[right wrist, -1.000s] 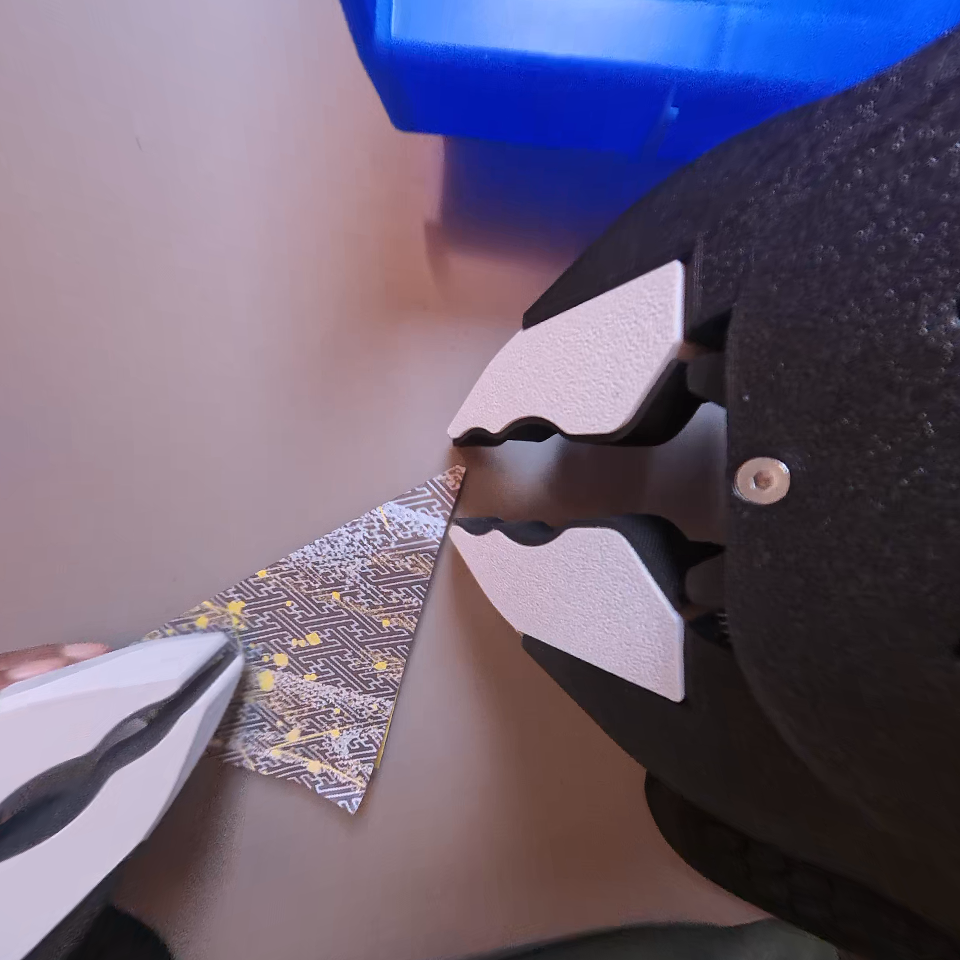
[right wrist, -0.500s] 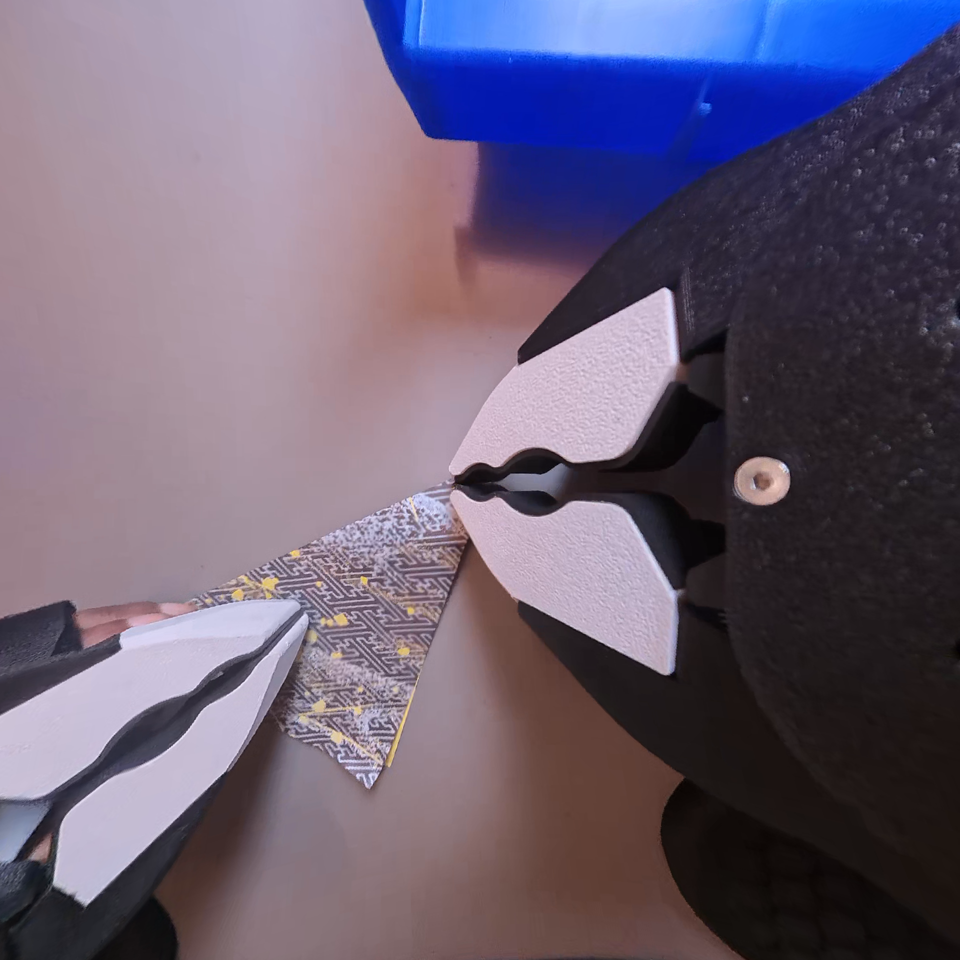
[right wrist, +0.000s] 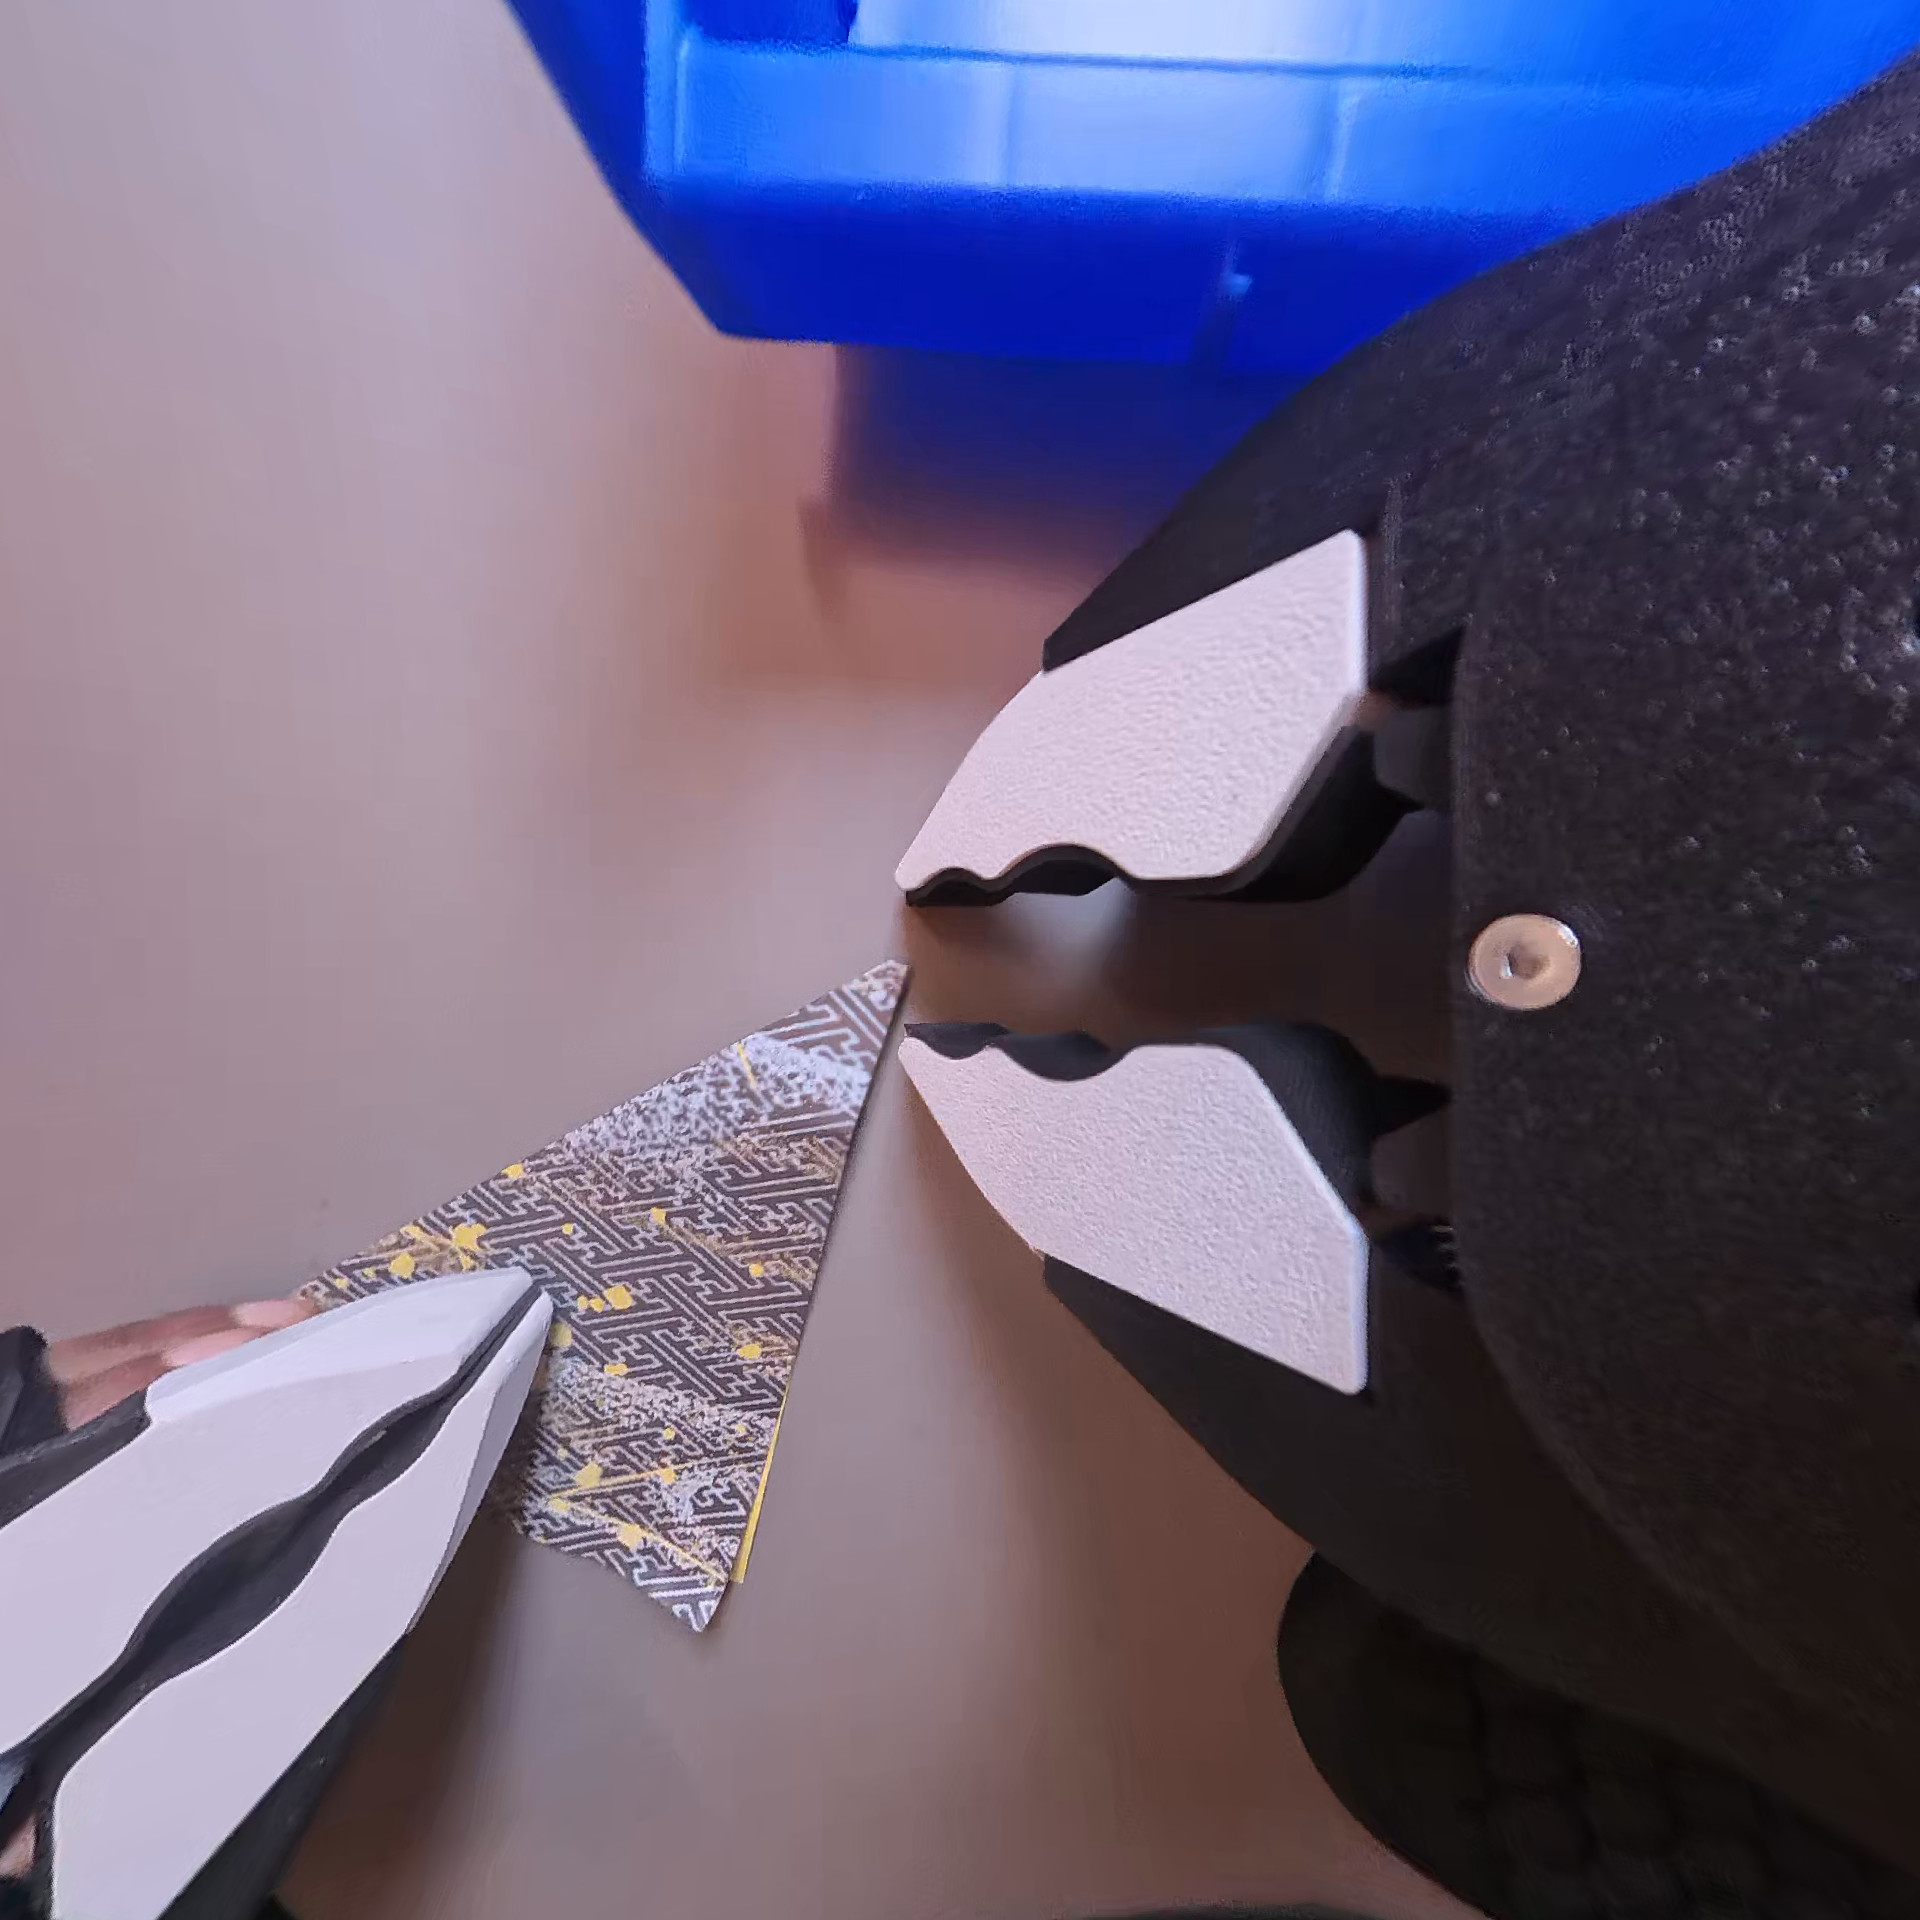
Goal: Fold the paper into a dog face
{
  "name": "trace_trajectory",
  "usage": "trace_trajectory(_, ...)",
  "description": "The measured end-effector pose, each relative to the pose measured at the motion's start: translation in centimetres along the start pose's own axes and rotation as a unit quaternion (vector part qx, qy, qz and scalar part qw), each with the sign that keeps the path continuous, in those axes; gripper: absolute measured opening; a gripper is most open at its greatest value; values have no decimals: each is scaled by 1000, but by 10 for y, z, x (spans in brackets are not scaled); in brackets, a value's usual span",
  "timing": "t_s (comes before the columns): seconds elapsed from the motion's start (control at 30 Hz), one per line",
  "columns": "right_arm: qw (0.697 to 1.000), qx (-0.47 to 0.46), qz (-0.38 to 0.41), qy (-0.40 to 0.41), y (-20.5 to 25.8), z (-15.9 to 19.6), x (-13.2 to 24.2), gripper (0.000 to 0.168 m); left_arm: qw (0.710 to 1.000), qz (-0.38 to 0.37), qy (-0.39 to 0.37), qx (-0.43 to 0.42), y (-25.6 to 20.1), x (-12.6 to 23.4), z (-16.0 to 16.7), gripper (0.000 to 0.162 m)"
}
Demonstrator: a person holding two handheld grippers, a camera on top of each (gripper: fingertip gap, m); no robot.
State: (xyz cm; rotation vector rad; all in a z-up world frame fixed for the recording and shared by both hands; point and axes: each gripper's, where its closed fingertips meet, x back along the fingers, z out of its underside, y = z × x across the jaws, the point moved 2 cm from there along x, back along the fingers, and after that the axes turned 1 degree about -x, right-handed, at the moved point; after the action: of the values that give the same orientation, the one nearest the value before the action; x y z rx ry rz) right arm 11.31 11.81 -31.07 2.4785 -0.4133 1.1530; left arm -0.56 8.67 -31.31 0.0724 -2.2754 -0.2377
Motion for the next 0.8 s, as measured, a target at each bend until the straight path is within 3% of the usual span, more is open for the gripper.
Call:
trace_trajectory(0.23,997,70,8,11,4,-3,-7,0,1000,3,-6,2,-2,2,1,0)
trace_trajectory(0.5,993,92,-6,-73,11,-19,2,0,1000,2,-11,0,-2,2,2,0)
trace_trajectory(0.6,996,80,9,-50,4,-14,1,0,1000,4,-13,0,-3,2,2,0)
trace_trajectory(0.7,996,87,-18,5,10,-8,-5,29,1000,8,-16,-11,-5,2,1,0)
trace_trajectory(0.8,990,121,-34,57,19,-7,-11,40,999,15,-23,-24,-10,2,0,0)
